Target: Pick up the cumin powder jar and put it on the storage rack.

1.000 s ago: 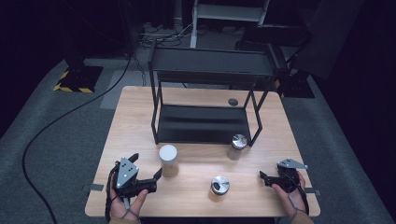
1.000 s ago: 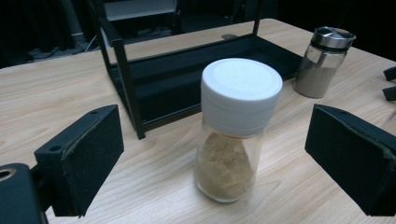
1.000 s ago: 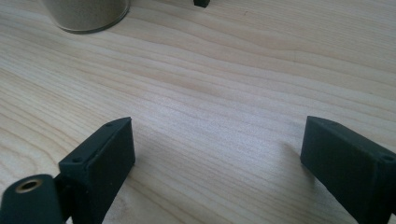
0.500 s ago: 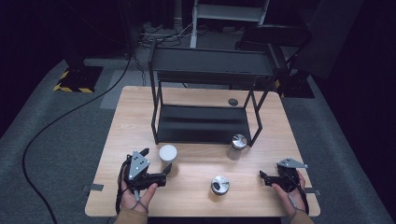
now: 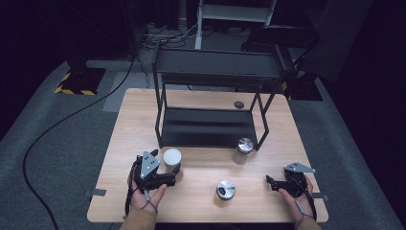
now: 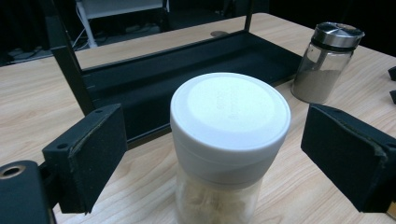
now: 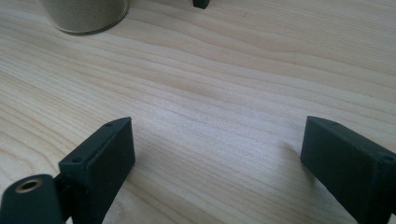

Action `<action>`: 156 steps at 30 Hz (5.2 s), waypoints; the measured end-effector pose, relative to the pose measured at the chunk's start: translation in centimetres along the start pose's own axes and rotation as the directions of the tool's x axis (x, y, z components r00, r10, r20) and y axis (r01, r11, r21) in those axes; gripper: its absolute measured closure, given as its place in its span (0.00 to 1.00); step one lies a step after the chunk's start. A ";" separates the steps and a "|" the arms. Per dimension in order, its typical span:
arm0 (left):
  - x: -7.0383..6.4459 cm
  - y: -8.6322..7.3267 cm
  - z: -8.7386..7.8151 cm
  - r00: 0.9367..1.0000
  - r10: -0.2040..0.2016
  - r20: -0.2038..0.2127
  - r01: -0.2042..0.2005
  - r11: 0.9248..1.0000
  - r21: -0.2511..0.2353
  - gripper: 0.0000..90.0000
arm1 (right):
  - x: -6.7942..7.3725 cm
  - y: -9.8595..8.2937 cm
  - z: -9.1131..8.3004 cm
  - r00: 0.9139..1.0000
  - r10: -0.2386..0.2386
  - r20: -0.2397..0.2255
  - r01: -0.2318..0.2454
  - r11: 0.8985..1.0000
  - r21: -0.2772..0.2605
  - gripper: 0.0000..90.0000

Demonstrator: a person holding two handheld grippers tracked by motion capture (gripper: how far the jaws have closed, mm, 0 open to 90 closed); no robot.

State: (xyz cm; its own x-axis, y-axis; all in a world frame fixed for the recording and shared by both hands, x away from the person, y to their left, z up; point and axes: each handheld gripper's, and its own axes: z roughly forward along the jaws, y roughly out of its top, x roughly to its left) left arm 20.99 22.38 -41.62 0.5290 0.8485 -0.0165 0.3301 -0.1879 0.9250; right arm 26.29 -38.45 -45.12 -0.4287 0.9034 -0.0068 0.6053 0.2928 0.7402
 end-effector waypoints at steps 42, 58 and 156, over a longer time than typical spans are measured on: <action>-0.6 5.3 2.8 0.997 0.076 0.034 -0.077 0.997 0.028 0.37 | 0.1 0.0 0.0 1.000 0.003 0.002 -0.003 1.000 0.000 0.11; 0.4 8.4 4.3 0.995 0.091 0.042 -0.092 0.996 0.022 0.37 | 0.1 0.0 0.0 1.000 0.002 0.002 -0.002 1.000 0.000 0.11; 3.7 5.9 4.1 0.999 0.048 -0.001 -0.048 0.999 -0.007 0.09 | 0.1 0.0 -0.1 1.000 0.000 0.000 0.000 1.000 0.001 0.11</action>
State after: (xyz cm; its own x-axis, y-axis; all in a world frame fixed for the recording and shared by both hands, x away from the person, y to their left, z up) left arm 28.14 22.37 -37.75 0.5435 0.8389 0.0285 0.2985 -0.2250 0.9275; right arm 26.19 -38.37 -45.10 -0.4292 0.9032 -0.0068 0.6057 0.2934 0.7396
